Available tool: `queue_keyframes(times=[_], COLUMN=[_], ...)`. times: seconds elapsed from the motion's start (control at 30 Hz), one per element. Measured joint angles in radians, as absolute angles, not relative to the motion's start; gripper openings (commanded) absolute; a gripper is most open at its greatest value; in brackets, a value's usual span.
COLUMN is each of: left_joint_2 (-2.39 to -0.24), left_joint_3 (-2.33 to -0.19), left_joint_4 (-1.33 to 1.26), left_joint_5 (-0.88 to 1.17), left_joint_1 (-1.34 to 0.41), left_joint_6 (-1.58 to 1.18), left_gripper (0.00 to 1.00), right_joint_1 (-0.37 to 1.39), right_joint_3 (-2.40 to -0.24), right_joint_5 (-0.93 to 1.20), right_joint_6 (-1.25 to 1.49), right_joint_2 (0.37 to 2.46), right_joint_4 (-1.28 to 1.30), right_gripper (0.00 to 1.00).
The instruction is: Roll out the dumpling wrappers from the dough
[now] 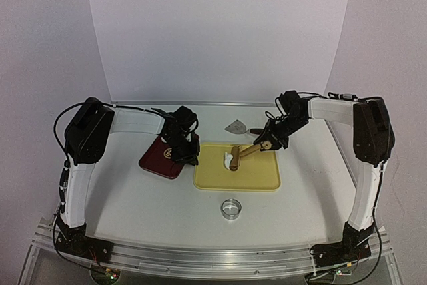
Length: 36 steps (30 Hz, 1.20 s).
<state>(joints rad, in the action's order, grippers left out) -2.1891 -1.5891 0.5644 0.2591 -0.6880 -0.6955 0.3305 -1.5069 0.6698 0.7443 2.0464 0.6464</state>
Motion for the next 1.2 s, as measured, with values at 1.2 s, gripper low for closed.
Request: queue_keyframes(times=[1.2], left_joint_2=[-2.195], left_joint_3=[-1.597], left_joint_4=[0.564], left_joint_5=[0.268], left_joint_1=[-0.682], left_joint_6=[-0.676], left_gripper=[0.00], right_joint_1=[0.337], right_joint_3=[-1.556], right_joint_5=[0.457], right_joint_6=[0.703], right_joint_2=[2.006], right_joint_4=[0.733], right_gripper=[0.00])
